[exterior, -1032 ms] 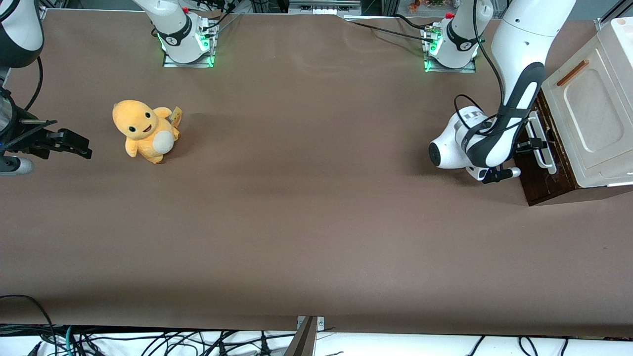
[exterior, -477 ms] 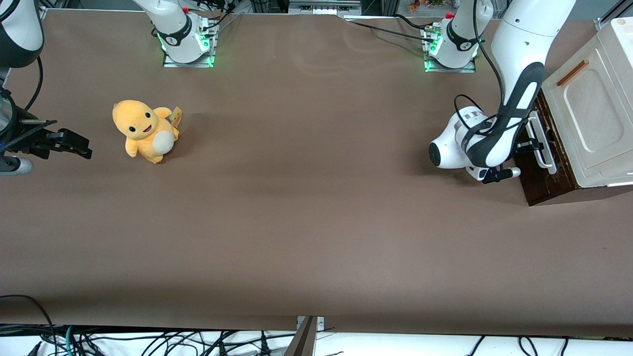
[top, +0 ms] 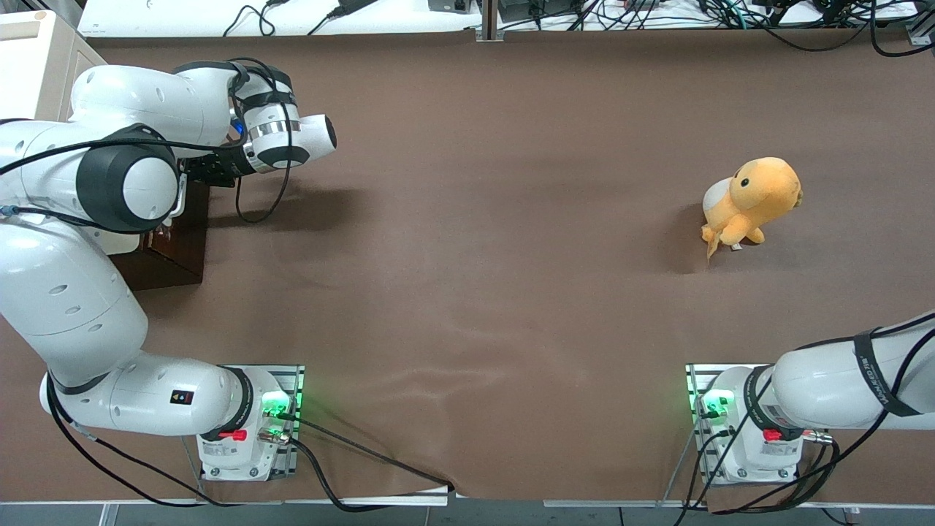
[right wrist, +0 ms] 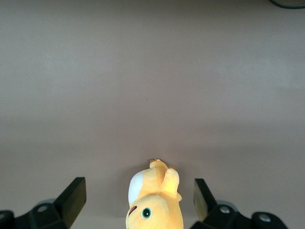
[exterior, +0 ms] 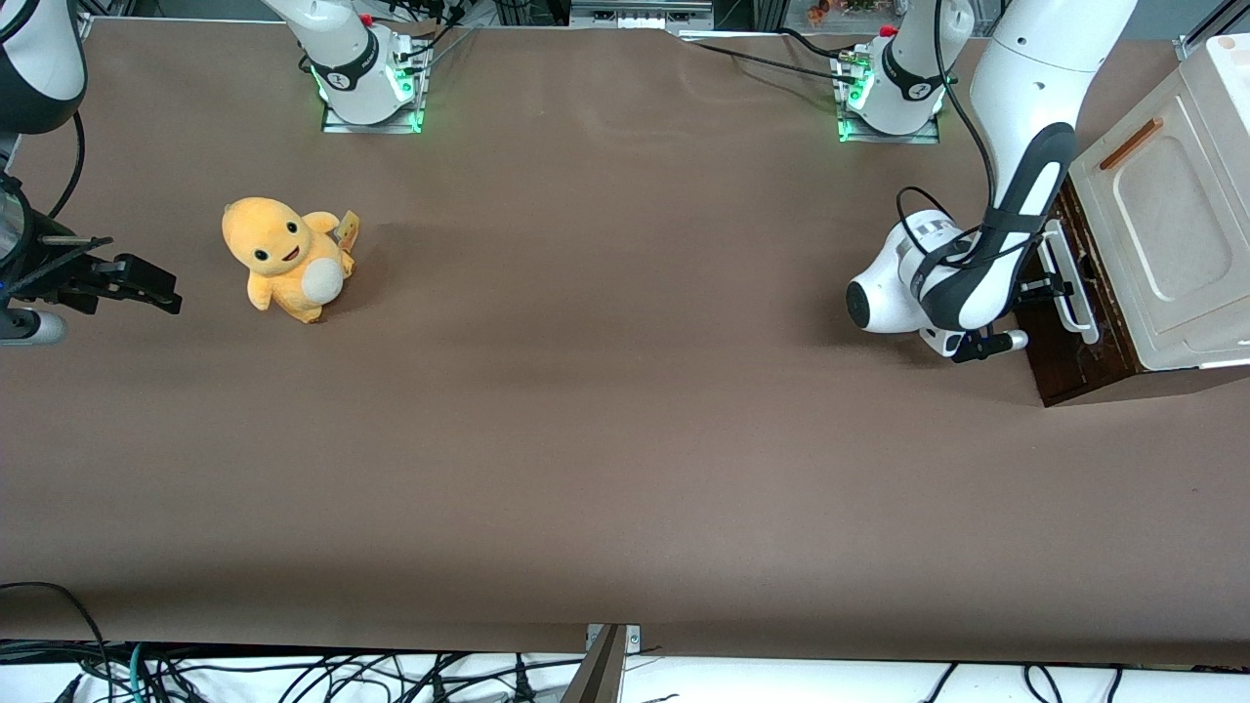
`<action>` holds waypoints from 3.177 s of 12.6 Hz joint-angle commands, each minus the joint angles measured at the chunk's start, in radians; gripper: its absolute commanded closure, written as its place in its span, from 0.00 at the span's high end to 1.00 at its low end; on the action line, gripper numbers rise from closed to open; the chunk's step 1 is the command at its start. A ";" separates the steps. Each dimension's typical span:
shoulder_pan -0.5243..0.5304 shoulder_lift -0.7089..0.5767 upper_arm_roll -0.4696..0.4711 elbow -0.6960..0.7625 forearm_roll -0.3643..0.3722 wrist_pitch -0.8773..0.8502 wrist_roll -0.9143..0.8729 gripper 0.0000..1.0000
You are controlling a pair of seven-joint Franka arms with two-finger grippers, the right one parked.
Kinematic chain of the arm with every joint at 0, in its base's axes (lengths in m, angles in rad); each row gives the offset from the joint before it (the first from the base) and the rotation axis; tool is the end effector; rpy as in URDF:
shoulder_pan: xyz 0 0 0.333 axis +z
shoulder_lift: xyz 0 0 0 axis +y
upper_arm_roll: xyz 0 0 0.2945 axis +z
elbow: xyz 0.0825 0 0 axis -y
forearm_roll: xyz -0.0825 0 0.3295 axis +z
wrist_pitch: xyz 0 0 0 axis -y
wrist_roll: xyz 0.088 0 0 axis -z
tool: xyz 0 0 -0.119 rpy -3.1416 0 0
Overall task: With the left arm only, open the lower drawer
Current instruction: 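Close the left gripper on the white bar handle, then pull the gripped handle away from the cabinet, sliding the drawer out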
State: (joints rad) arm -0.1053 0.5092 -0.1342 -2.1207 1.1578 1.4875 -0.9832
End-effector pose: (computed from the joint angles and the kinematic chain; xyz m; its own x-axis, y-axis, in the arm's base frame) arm 0.4561 0.0067 0.2049 0.9780 0.1559 -0.1383 -0.1049 -0.2049 -0.9731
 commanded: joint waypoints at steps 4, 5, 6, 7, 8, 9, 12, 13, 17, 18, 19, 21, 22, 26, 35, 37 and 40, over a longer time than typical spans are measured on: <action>-0.025 -0.015 -0.016 0.004 -0.013 -0.023 0.001 0.21; -0.031 -0.015 -0.016 0.004 -0.033 -0.023 0.000 0.21; -0.033 -0.017 -0.016 0.005 -0.039 -0.023 -0.002 0.21; -0.037 -0.018 -0.024 0.004 -0.047 -0.023 -0.002 0.21; -0.037 -0.018 -0.030 0.005 -0.055 -0.024 -0.002 0.21; -0.039 -0.020 -0.031 0.005 -0.062 -0.026 -0.002 0.21; -0.045 -0.021 -0.054 0.036 -0.105 -0.056 0.000 0.21; -0.045 -0.021 -0.067 0.039 -0.109 -0.068 0.001 0.21; -0.047 -0.021 -0.074 0.041 -0.128 -0.073 -0.002 0.21; -0.053 -0.021 -0.076 0.041 -0.135 -0.073 -0.003 0.21; -0.057 -0.021 -0.076 0.041 -0.136 -0.075 -0.003 0.21; -0.059 -0.024 -0.076 0.041 -0.138 -0.075 -0.005 0.21; -0.059 -0.026 -0.076 0.042 -0.151 -0.075 -0.005 0.21; -0.065 -0.026 -0.091 0.068 -0.187 -0.076 -0.005 0.21; -0.065 -0.026 -0.110 0.073 -0.210 -0.090 -0.006 0.21; -0.065 -0.028 -0.111 0.082 -0.227 -0.090 -0.006 0.21; -0.065 -0.028 -0.111 0.082 -0.228 -0.090 -0.008 0.21</action>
State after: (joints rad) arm -0.1586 0.5039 -0.2375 -2.0393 0.9725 1.4267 -0.9951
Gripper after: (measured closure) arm 0.793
